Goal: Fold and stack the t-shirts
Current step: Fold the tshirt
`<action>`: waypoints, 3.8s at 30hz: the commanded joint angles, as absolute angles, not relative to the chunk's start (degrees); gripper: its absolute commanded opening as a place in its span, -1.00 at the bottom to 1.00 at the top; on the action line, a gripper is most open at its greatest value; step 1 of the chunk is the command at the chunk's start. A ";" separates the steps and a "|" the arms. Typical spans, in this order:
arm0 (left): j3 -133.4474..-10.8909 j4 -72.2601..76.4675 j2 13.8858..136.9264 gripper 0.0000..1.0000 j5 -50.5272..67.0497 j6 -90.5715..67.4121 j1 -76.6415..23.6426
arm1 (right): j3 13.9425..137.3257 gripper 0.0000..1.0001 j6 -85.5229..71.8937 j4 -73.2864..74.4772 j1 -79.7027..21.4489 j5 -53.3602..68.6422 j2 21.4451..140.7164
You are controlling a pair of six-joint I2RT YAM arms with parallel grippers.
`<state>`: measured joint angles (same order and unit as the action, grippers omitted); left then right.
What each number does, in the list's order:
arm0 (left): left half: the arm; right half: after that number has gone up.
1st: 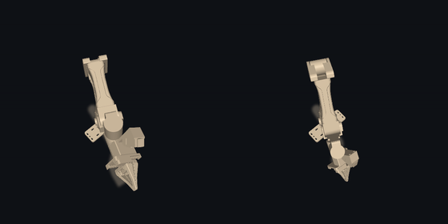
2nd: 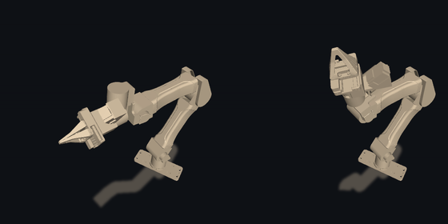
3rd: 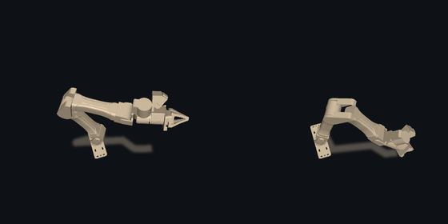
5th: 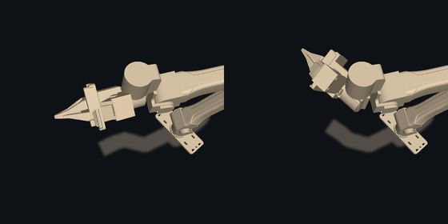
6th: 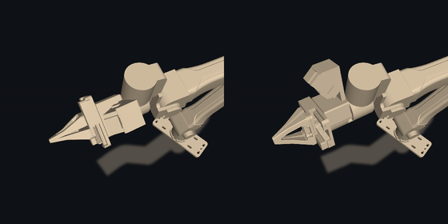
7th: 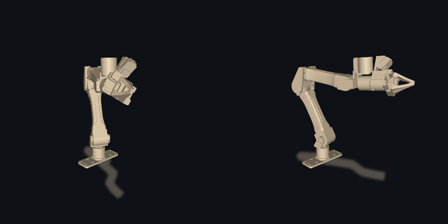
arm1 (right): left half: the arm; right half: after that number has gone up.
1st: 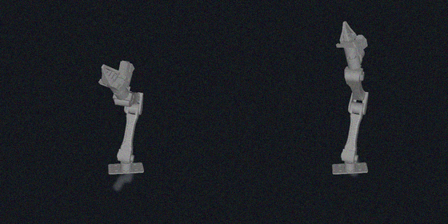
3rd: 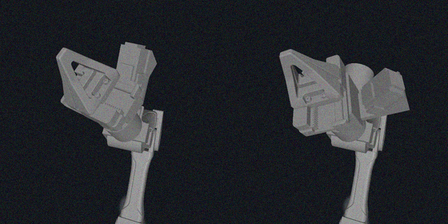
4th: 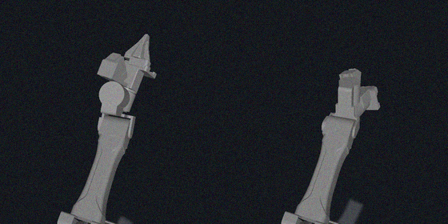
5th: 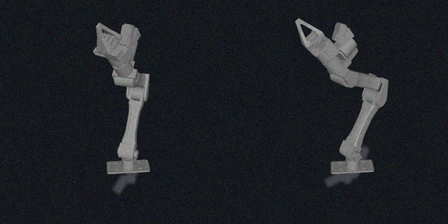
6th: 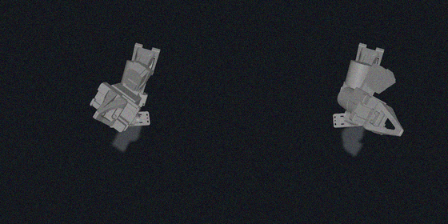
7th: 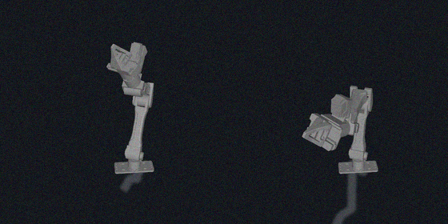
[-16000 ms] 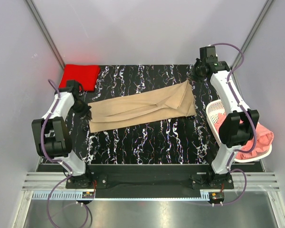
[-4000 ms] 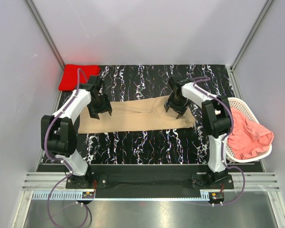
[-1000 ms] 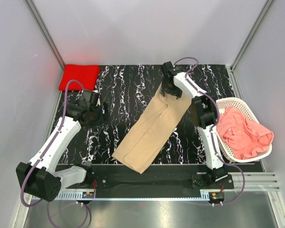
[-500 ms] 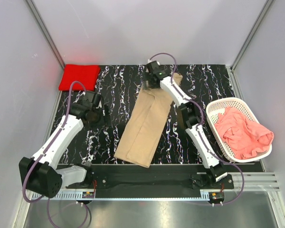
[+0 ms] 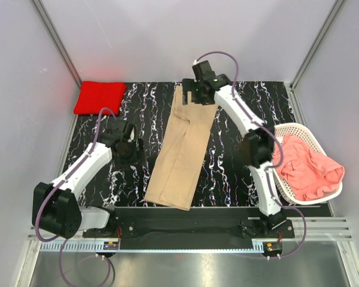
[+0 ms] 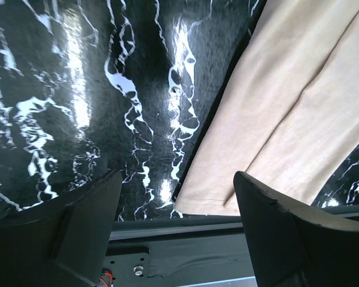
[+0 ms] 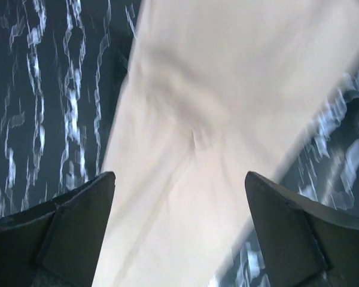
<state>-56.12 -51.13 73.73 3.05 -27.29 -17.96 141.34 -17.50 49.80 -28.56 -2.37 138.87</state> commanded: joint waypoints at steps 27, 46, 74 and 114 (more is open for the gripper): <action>-42.19 -47.55 76.20 0.35 10.28 -40.60 -23.73 | 60.47 0.21 -53.43 39.03 -58.62 11.43 89.47; -37.79 -45.62 79.54 0.15 9.75 -43.33 -27.33 | 58.53 0.11 -54.41 38.59 -62.40 9.23 93.86; -35.68 -42.98 80.42 -0.53 12.04 -44.12 -27.33 | 58.54 -0.38 -53.09 39.37 -60.21 6.76 97.74; -63.17 -57.83 78.46 -1.00 12.48 -40.35 -28.92 | 54.22 -1.00 -47.21 42.27 -42.73 6.06 77.34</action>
